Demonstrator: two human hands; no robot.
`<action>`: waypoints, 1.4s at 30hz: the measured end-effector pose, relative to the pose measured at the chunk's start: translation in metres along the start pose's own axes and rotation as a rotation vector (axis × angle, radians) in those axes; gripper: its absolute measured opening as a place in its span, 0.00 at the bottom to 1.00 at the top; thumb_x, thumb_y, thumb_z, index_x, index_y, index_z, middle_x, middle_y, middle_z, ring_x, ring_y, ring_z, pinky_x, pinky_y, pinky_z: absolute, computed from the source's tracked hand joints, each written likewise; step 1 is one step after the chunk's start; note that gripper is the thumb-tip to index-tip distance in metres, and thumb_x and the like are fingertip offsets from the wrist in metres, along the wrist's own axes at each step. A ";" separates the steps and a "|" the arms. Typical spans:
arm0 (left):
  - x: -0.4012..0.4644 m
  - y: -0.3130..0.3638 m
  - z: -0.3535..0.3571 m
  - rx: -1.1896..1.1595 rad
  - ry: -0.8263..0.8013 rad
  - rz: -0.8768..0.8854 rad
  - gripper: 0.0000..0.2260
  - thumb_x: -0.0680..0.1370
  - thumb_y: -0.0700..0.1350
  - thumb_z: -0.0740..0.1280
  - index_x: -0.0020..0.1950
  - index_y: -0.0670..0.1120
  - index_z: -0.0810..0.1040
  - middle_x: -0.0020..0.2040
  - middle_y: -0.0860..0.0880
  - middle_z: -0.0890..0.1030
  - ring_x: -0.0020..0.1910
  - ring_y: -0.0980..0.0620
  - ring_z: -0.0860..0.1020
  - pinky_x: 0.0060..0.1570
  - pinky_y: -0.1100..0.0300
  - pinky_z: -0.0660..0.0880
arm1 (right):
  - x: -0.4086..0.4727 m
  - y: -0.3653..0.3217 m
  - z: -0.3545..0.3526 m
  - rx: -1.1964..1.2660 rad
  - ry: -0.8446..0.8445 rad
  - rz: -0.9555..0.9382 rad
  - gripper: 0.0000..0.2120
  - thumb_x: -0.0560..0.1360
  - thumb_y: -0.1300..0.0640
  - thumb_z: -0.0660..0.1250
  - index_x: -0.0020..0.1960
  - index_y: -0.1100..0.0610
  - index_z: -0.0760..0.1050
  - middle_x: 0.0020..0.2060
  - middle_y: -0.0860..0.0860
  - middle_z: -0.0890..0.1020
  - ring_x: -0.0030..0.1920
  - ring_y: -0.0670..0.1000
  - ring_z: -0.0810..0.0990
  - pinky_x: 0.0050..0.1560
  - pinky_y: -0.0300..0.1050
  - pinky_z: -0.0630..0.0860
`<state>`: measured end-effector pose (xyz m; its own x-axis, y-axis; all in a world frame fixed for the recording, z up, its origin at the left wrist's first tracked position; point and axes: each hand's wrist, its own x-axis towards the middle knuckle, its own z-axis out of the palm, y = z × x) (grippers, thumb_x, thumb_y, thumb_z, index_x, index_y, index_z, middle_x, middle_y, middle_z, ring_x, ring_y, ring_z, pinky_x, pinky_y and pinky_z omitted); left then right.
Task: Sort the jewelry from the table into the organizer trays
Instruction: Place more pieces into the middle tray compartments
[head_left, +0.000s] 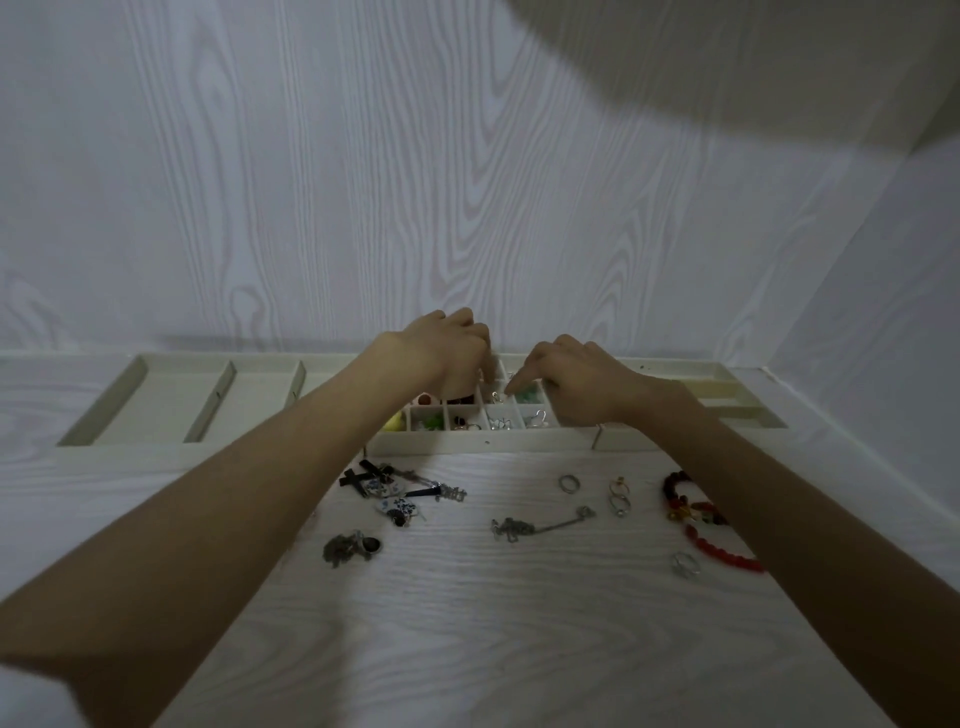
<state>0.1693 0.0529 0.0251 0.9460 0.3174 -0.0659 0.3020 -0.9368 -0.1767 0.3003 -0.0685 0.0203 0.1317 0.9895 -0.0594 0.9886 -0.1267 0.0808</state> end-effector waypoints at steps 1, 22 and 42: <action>-0.005 -0.001 -0.002 -0.035 0.012 -0.007 0.17 0.80 0.46 0.59 0.68 0.55 0.72 0.69 0.51 0.68 0.67 0.50 0.62 0.60 0.57 0.63 | -0.005 0.003 -0.001 0.038 0.003 0.010 0.27 0.74 0.69 0.55 0.64 0.45 0.74 0.61 0.52 0.74 0.59 0.53 0.68 0.53 0.46 0.63; -0.164 0.007 0.065 -0.892 0.391 -0.326 0.10 0.78 0.46 0.64 0.52 0.61 0.81 0.54 0.58 0.81 0.53 0.56 0.79 0.51 0.52 0.77 | -0.125 -0.041 0.067 0.693 0.430 0.089 0.13 0.77 0.64 0.63 0.54 0.48 0.81 0.50 0.43 0.82 0.50 0.38 0.74 0.48 0.26 0.66; -0.192 0.006 0.085 -0.789 0.415 -0.406 0.09 0.78 0.47 0.65 0.55 0.57 0.81 0.52 0.56 0.80 0.53 0.56 0.76 0.50 0.57 0.73 | -0.060 -0.151 0.066 0.490 0.285 -0.089 0.10 0.74 0.49 0.69 0.55 0.46 0.81 0.43 0.43 0.76 0.47 0.44 0.65 0.45 0.40 0.63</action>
<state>-0.0202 -0.0014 -0.0473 0.6735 0.7016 0.2327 0.4627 -0.6456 0.6076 0.1474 -0.1136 -0.0537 0.0892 0.9689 0.2307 0.9221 0.0072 -0.3868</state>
